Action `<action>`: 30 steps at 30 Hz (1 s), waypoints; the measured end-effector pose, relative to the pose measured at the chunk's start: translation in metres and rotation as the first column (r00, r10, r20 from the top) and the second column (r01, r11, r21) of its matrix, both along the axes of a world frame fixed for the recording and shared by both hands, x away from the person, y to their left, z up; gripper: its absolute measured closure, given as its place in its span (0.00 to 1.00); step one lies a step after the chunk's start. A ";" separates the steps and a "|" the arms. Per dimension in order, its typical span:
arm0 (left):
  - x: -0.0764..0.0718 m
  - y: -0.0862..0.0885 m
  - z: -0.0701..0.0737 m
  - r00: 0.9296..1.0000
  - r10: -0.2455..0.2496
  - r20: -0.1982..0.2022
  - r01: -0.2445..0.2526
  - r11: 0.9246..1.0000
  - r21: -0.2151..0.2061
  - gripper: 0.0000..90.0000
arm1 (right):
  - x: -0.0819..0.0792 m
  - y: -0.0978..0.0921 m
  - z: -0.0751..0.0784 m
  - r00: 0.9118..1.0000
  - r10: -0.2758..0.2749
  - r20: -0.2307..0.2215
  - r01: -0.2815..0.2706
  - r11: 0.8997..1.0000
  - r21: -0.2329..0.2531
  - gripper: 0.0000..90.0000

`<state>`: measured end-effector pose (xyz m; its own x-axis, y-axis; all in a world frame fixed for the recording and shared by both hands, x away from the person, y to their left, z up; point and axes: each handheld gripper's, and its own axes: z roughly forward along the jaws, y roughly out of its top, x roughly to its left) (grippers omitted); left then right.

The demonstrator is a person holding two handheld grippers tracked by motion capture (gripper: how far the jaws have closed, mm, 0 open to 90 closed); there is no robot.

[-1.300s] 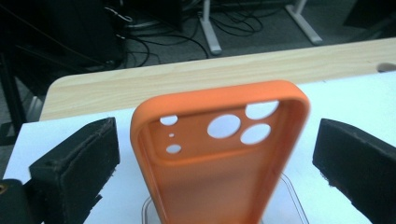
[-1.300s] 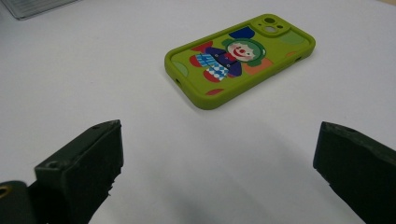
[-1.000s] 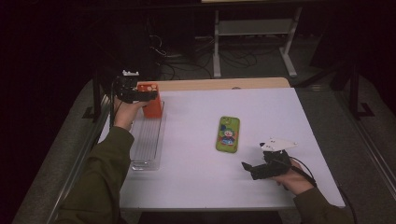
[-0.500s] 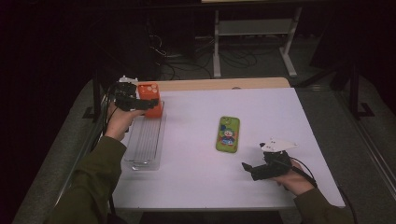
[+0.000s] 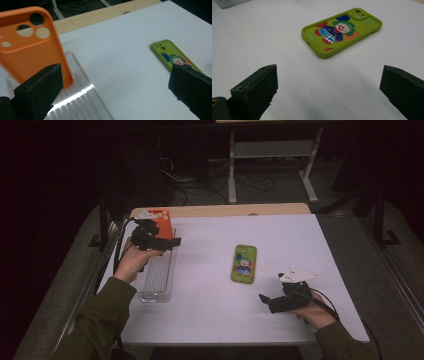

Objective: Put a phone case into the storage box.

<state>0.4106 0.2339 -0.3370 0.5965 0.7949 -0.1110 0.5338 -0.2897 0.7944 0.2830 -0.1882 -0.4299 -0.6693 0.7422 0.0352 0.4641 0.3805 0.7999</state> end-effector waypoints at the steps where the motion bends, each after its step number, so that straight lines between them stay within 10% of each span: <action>1: -0.001 -0.002 0.000 1.000 -0.014 0.000 0.014 1.000 0.001 0.00 | 0.000 0.000 0.000 1.000 0.000 0.000 0.000 1.000 0.000 0.01; 18: -0.020 -0.062 -0.016 0.982 -0.187 -0.022 0.185 0.981 -0.056 0.01 | 0.001 -0.001 0.000 1.000 -0.005 0.006 0.005 1.000 0.003 0.01; 30: -0.022 -0.107 -0.036 0.961 -0.268 -0.072 0.264 0.963 -0.056 0.35 | -0.001 -0.001 0.001 1.000 -0.005 0.009 0.005 1.000 0.005 0.01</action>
<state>0.3888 0.1271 -0.3734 0.7736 0.6019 -0.1981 0.5033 -0.3938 0.7692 0.2823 -0.1891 -0.4287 -0.6656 0.7456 0.0331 0.4589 0.3739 0.8060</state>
